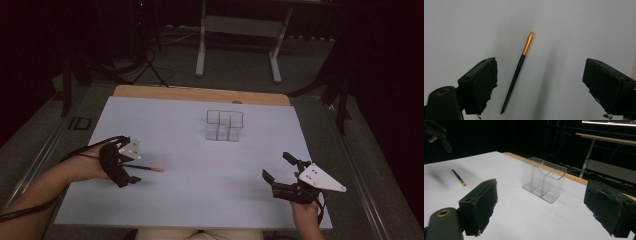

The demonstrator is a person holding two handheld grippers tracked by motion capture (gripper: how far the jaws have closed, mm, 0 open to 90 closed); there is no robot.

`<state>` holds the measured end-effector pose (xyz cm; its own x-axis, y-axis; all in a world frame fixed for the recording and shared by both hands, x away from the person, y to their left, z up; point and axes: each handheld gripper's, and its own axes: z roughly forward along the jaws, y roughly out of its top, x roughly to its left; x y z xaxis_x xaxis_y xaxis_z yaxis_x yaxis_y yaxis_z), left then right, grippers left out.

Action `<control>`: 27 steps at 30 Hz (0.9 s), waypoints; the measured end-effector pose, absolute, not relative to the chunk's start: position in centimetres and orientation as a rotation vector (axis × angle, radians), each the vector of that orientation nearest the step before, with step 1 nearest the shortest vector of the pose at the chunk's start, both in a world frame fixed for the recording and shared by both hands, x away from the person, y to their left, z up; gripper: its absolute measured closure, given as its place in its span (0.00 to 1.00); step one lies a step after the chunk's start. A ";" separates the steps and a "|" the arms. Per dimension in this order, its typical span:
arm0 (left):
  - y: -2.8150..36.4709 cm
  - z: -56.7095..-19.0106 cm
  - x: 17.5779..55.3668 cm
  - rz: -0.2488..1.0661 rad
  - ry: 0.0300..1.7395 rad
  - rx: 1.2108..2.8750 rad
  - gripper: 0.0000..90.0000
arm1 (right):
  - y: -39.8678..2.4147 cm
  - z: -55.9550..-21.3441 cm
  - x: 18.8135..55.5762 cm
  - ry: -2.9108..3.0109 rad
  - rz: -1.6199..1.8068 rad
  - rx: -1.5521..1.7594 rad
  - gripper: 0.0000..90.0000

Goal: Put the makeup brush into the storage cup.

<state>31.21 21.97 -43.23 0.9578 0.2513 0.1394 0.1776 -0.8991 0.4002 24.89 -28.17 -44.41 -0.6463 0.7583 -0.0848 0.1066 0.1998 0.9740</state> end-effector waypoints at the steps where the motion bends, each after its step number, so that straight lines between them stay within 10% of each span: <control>1: 21.9 -43.3 31.3 0.251 0.304 2.726 0.17 | -28.2 -44.4 24.9 1.910 1.482 0.803 0.13; 27: 19.9 -45.9 34.1 0.102 0.225 2.805 0.38 | -28.1 -44.5 24.9 1.919 1.482 0.802 0.13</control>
<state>34.13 19.92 -45.88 0.9851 0.1663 0.0449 0.1431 -0.9352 0.3240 24.93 -28.10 -44.49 -0.6513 0.7543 -0.0827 0.1105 0.2021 0.9731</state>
